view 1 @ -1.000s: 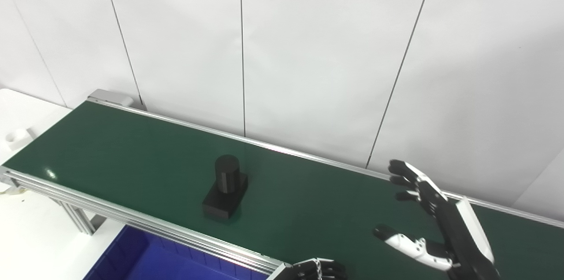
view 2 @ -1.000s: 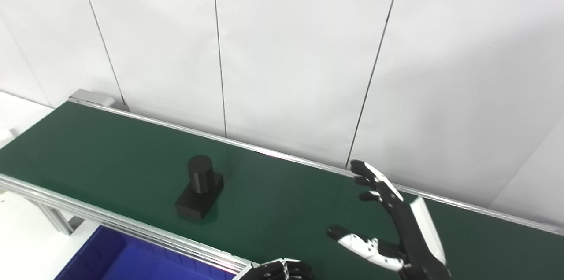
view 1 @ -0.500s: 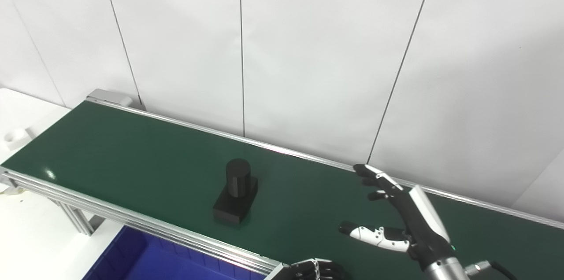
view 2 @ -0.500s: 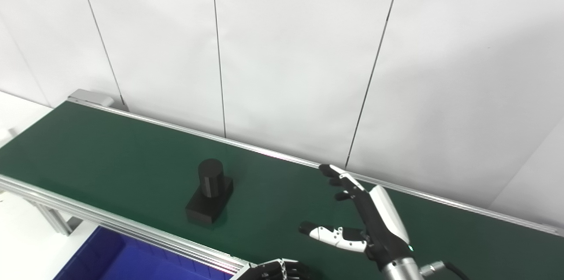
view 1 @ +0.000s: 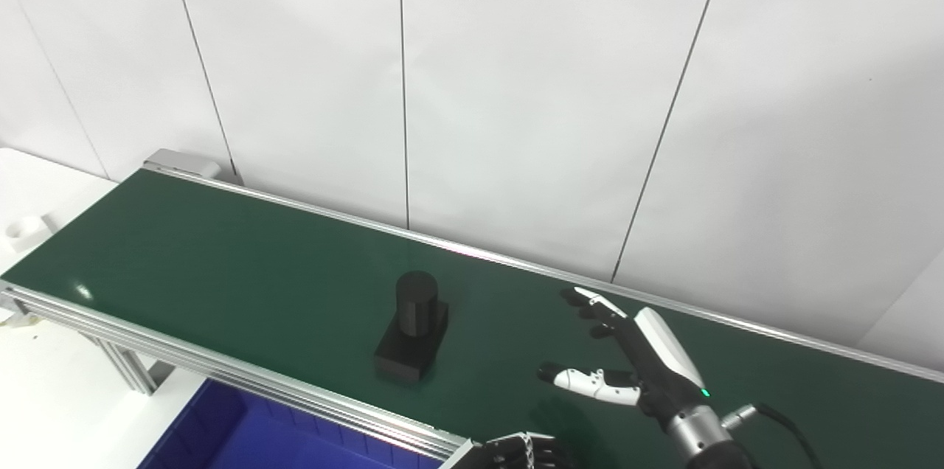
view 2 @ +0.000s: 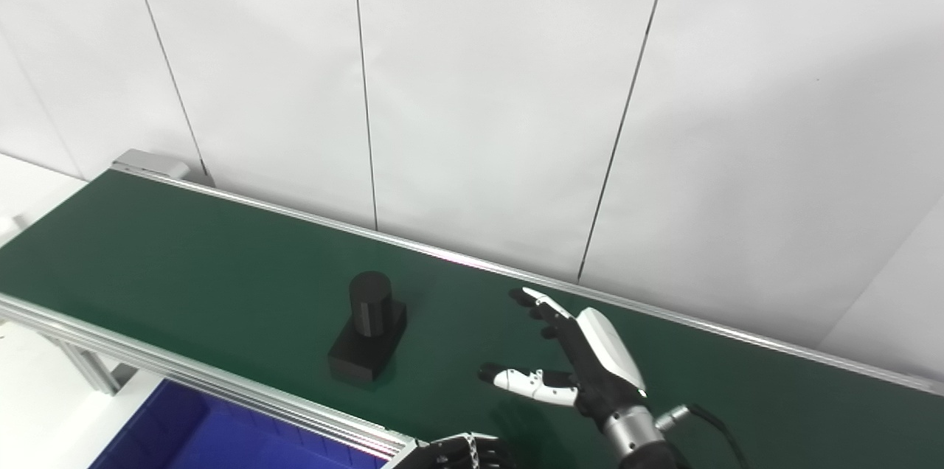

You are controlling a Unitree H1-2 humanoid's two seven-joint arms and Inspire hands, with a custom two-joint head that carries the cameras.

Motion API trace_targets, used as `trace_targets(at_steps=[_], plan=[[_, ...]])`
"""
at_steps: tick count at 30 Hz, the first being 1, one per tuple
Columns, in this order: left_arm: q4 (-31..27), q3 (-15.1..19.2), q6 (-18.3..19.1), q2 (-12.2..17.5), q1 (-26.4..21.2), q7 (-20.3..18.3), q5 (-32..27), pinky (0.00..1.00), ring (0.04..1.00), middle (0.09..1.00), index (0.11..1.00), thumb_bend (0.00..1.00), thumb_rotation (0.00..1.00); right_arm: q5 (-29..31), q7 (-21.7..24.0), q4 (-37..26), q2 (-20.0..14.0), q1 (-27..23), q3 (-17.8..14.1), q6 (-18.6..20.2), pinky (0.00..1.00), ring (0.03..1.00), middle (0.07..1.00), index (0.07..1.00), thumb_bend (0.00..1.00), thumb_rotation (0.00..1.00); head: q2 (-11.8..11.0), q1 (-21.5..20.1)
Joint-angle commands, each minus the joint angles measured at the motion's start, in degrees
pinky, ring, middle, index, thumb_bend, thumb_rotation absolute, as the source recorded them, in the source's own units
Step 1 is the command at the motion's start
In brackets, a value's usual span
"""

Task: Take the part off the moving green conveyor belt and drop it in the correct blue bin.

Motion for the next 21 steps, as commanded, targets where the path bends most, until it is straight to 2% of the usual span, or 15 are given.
trace_targets(at_steps=[1,6,9,17,21], plan=[[-0.8,-0.1,-1.6,-0.9,-1.1,-0.1,-0.7,0.69,0.704,0.721,0.715,0.99,0.07,-0.4,-1.5,0.1,0.9,-3.2,0.0,-3.3,0.81,0.888,0.893,0.879,0.70,0.53,0.0,-0.1],[-0.5,-0.2,-1.8,-1.1,-1.2,-0.2,-0.9,0.69,0.703,0.720,0.713,1.00,0.07,-1.1,-1.7,3.2,1.4,-4.5,0.7,-3.3,0.81,0.892,0.902,0.887,0.70,0.56,0.1,-0.1],[-0.5,-0.3,-1.8,-1.3,-1.1,-0.3,-1.0,0.69,0.704,0.722,0.715,1.00,0.07,-1.7,-2.2,5.8,2.1,-5.7,1.1,-3.0,0.79,0.884,0.894,0.887,0.70,0.55,0.2,0.0],[-0.4,-0.4,-1.9,-1.8,-1.2,0.0,-0.3,0.69,0.703,0.719,0.712,0.99,0.06,-3.4,-6.4,14.0,3.9,-8.4,2.5,-6.7,0.76,0.841,0.856,0.877,0.71,0.52,0.2,0.2],[-0.5,-0.6,-1.8,-2.1,-1.3,0.2,0.0,0.69,0.701,0.715,0.707,0.99,0.05,-3.4,-6.3,16.4,4.6,-9.4,2.8,-7.1,0.77,0.850,0.863,0.881,0.71,0.51,0.3,0.2]])
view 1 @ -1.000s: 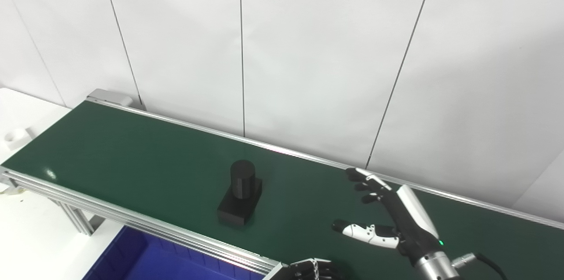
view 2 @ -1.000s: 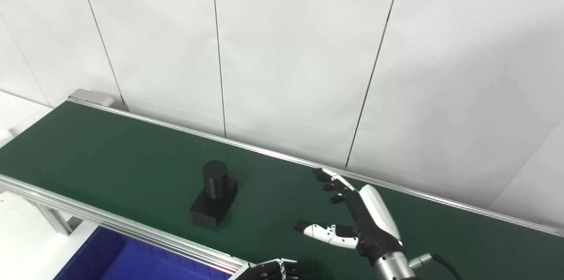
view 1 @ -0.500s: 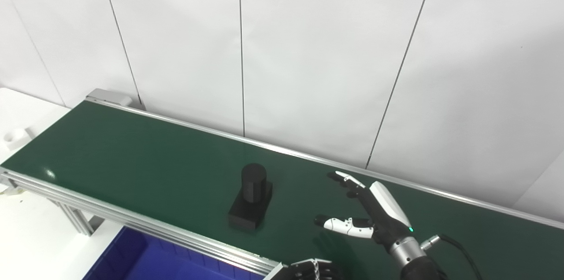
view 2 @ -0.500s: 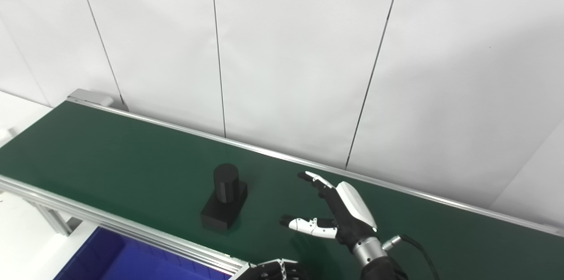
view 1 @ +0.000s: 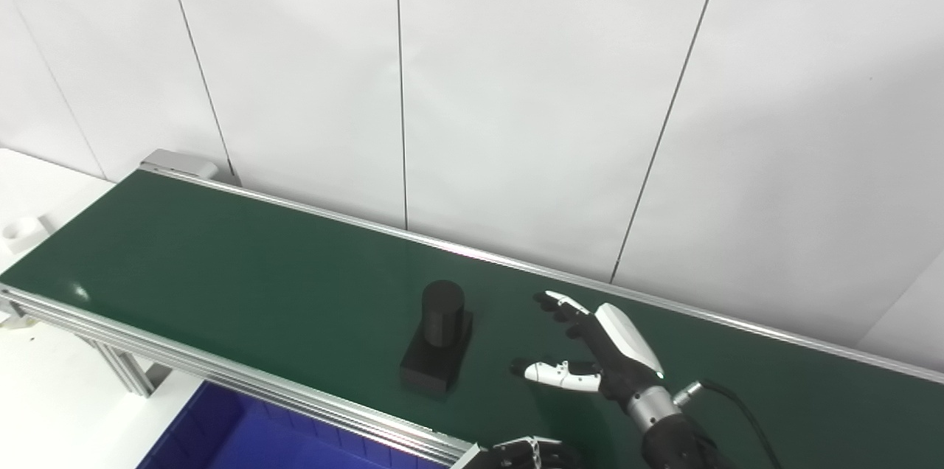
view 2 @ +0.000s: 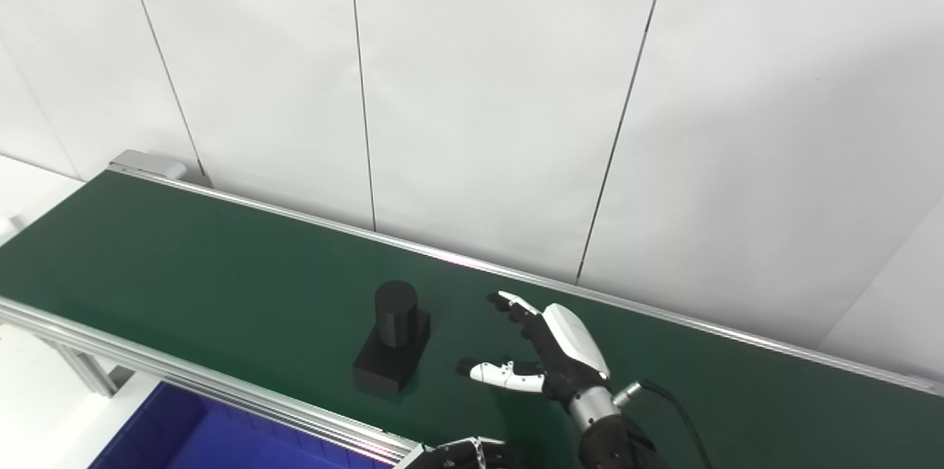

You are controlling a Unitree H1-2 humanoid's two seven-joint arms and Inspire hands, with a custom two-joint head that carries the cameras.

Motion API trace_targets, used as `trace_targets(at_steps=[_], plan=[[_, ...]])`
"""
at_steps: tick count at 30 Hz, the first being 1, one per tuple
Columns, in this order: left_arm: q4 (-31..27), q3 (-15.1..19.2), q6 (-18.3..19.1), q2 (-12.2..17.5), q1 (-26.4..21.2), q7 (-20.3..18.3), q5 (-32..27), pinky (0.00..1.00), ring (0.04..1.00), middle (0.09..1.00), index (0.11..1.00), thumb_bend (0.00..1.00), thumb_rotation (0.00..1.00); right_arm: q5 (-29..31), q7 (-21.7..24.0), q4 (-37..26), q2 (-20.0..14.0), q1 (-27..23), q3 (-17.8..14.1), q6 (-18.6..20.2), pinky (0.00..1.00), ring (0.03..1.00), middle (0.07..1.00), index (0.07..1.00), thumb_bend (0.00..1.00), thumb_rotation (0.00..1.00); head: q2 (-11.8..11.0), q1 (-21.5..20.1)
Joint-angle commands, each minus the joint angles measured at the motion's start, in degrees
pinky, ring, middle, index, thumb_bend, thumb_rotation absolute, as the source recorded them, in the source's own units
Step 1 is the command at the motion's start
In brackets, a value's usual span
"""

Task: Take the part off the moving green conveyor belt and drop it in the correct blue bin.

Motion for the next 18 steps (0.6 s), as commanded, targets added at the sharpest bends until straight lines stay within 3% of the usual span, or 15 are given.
trace_targets(at_steps=[1,10,18], plan=[[-1.3,-0.3,-1.5,-0.9,-1.2,0.2,0.0,0.69,0.701,0.715,0.706,1.00,0.05,0.1,-1.4,-0.5,1.2,-3.2,0.1,-3.2,0.77,0.853,0.866,0.882,0.71,0.51,0.1,0.0],[-1.3,-0.7,-1.9,-1.2,-1.3,0.5,0.6,0.69,0.701,0.713,0.698,1.00,0.05,0.1,-2.4,3.4,2.0,-4.2,0.3,-4.7,0.83,0.883,0.885,0.890,0.70,0.51,0.3,0.1],[-1.8,-1.1,-1.5,-1.6,-1.1,1.1,1.2,0.68,0.700,0.707,0.691,1.00,0.04,-0.1,-3.2,6.1,2.9,-5.8,0.7,-4.8,0.80,0.876,0.878,0.884,0.70,0.51,0.5,0.5]])
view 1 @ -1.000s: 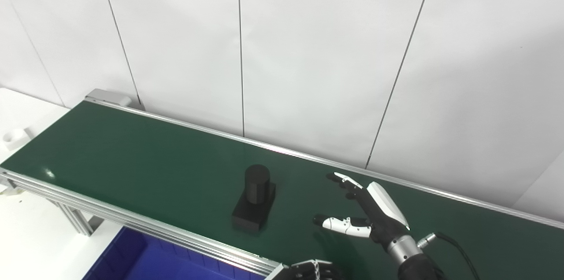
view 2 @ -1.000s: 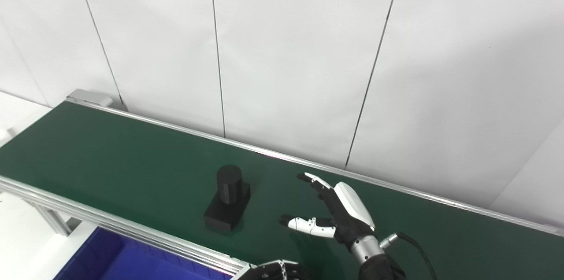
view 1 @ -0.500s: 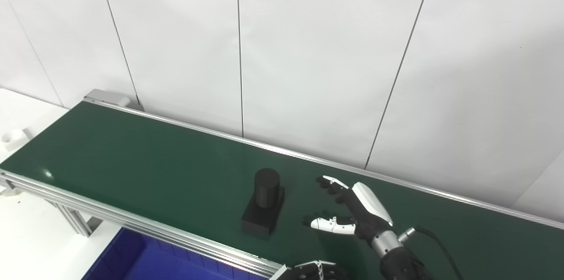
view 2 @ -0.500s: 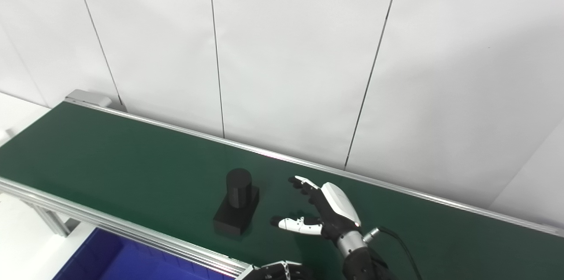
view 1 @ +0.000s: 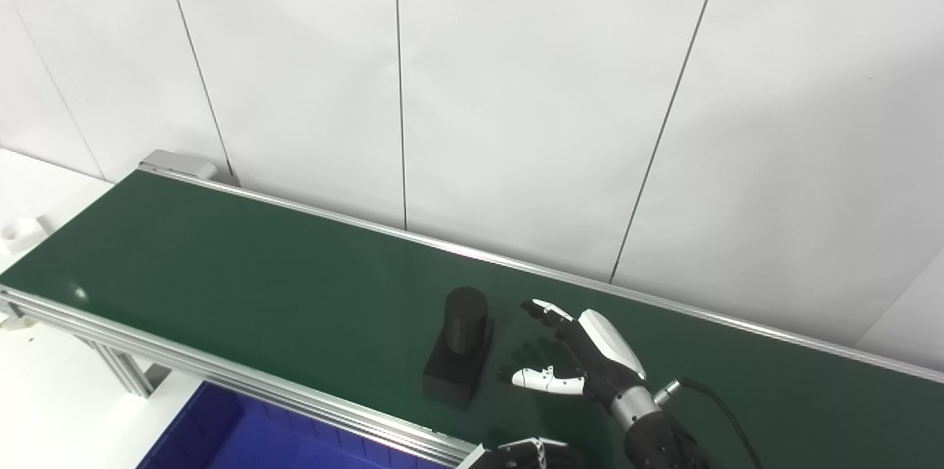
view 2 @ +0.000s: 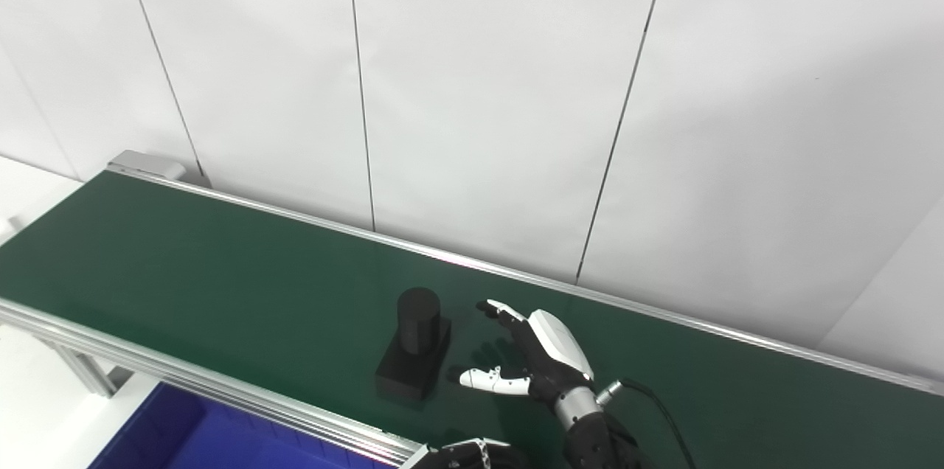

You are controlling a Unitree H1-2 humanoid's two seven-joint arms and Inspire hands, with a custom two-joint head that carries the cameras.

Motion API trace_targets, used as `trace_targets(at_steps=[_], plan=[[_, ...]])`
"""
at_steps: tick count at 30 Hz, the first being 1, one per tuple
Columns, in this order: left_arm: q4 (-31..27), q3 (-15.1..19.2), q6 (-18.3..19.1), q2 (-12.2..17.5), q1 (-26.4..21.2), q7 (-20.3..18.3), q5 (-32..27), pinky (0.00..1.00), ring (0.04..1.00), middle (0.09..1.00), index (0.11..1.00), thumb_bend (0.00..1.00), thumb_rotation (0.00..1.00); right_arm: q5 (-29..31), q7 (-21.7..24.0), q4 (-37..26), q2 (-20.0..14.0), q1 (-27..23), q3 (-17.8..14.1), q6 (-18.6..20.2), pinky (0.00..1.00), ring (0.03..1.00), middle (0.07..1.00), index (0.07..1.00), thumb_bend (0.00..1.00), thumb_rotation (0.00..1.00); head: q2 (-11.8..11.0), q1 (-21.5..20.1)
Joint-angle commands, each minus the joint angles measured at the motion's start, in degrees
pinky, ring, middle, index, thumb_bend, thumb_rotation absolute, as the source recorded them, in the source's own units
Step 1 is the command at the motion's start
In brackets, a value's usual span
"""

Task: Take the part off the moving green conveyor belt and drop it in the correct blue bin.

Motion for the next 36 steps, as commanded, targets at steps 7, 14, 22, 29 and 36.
trace_targets(at_steps=[7,14,22,29,36], plan=[[-1.7,-0.7,-2.0,-1.5,-1.0,0.6,0.3,0.68,0.700,0.703,0.689,1.00,0.04,-0.3,-1.7,0.5,1.9,-4.3,0.0,-2.2,0.79,0.871,0.880,0.889,0.69,0.52,0.2,0.2],[-2.3,-1.0,-1.6,-1.8,-0.8,1.0,0.7,0.68,0.694,0.699,0.690,1.00,0.04,-0.2,-1.9,2.2,2.6,-5.1,-0.1,-2.0,0.79,0.880,0.884,0.885,0.70,0.51,0.4,0.4],[-1.7,-1.7,-2.4,-2.0,-1.1,1.6,1.0,0.67,0.689,0.697,0.691,1.00,0.04,-0.8,-2.9,3.3,3.2,-5.6,0.3,-3.0,0.81,0.879,0.874,0.874,0.71,0.51,0.6,0.8],[-1.3,-1.7,-2.9,-2.3,-1.0,1.5,0.3,0.68,0.691,0.694,0.687,1.00,0.05,-1.4,-5.0,4.0,3.5,-5.5,1.0,-4.2,0.78,0.844,0.847,0.856,0.71,0.43,0.7,0.8],[-2.3,-1.7,-2.1,-2.1,-0.5,1.5,0.1,0.68,0.692,0.696,0.686,1.00,0.07,0.2,-11.9,6.1,5.0,-4.7,-1.5,-7.8,0.56,0.580,0.623,0.643,0.61,0.05,1.4,0.5]])
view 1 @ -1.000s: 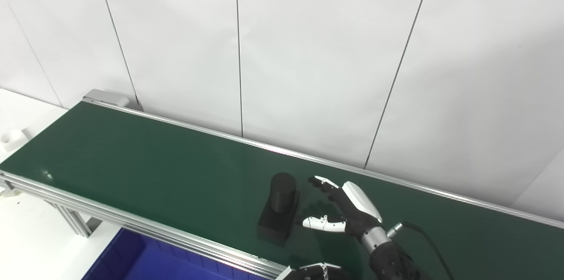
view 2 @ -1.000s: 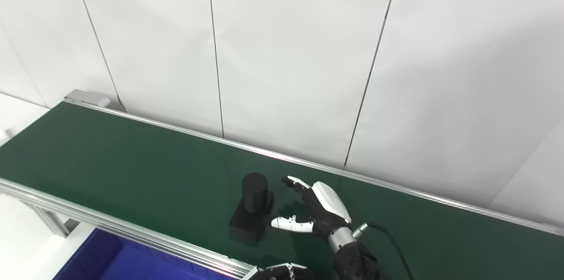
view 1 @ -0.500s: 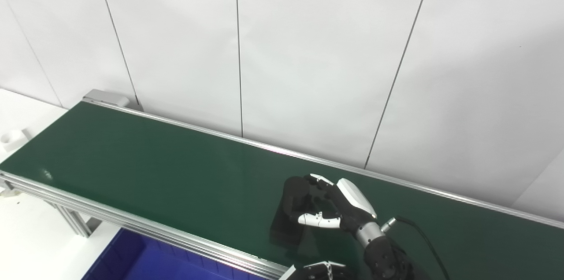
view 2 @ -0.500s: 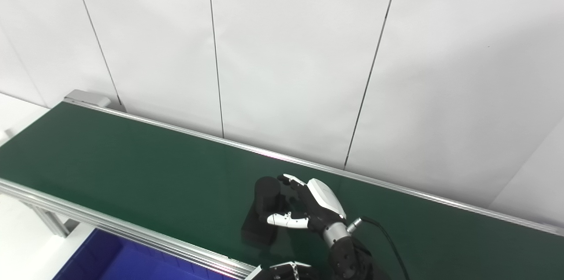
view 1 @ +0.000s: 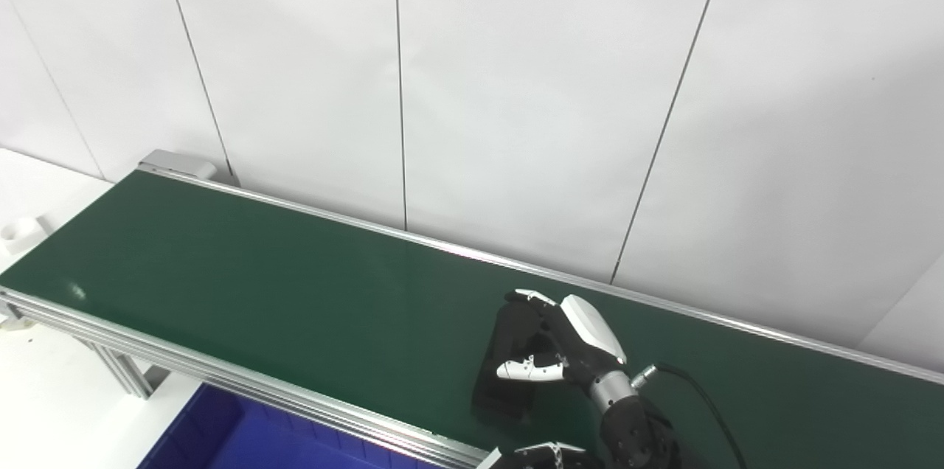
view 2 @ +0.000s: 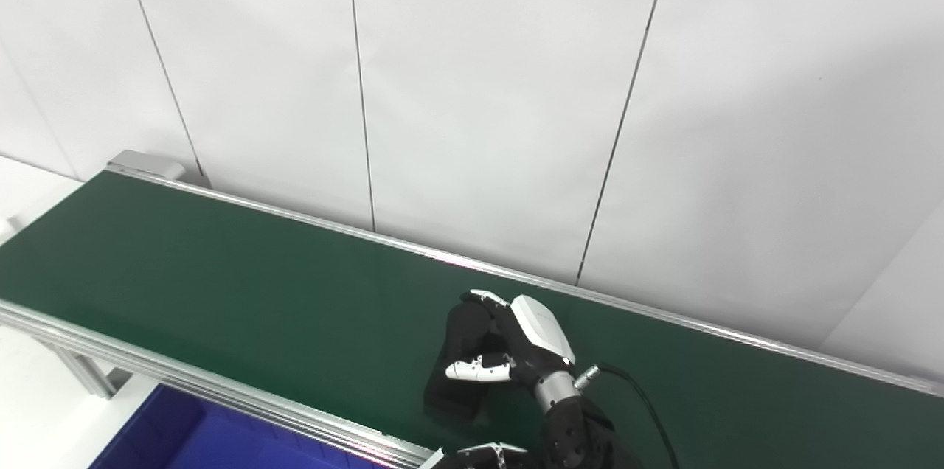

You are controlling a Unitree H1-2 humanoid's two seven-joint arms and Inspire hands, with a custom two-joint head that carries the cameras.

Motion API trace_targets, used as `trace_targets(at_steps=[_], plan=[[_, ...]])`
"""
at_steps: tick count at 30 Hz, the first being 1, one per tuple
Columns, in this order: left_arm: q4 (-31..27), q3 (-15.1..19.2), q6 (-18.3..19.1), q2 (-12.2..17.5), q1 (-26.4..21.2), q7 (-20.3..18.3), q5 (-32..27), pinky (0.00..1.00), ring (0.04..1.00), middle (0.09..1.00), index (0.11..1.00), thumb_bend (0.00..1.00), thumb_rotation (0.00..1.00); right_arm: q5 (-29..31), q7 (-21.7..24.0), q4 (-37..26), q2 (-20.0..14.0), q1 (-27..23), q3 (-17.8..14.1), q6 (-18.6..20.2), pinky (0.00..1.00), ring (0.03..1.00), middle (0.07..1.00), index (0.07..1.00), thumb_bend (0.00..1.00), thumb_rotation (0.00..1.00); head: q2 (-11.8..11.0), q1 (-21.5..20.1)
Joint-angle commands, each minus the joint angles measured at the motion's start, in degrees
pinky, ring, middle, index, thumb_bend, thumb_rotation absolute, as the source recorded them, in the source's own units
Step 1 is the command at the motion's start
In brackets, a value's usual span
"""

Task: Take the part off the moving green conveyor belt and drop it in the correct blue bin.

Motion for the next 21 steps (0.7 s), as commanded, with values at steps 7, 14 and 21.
trace_targets(at_steps=[7,14,21], plan=[[-2.7,0.0,-0.9,-0.3,-0.3,-0.2,-1.6,0.68,0.698,0.702,0.690,1.00,0.08,1.4,-6.5,0.2,1.6,-1.5,-2.1,-7.2,0.45,0.450,0.543,0.474,0.51,0.00,0.5,-0.8],[-3.3,0.1,-0.6,0.1,-0.1,-0.7,-2.3,0.69,0.700,0.704,0.695,0.99,0.07,1.2,-6.9,-0.5,1.3,-1.3,-2.1,-7.7,0.49,0.464,0.537,0.460,0.51,0.00,0.8,-1.3],[-3.5,0.0,-0.4,0.5,0.0,-0.8,-2.9,0.69,0.701,0.705,0.691,0.99,0.07,1.2,-7.0,-1.2,1.2,-1.2,-2.2,-7.4,0.48,0.461,0.535,0.465,0.52,0.00,0.9,-1.5]])
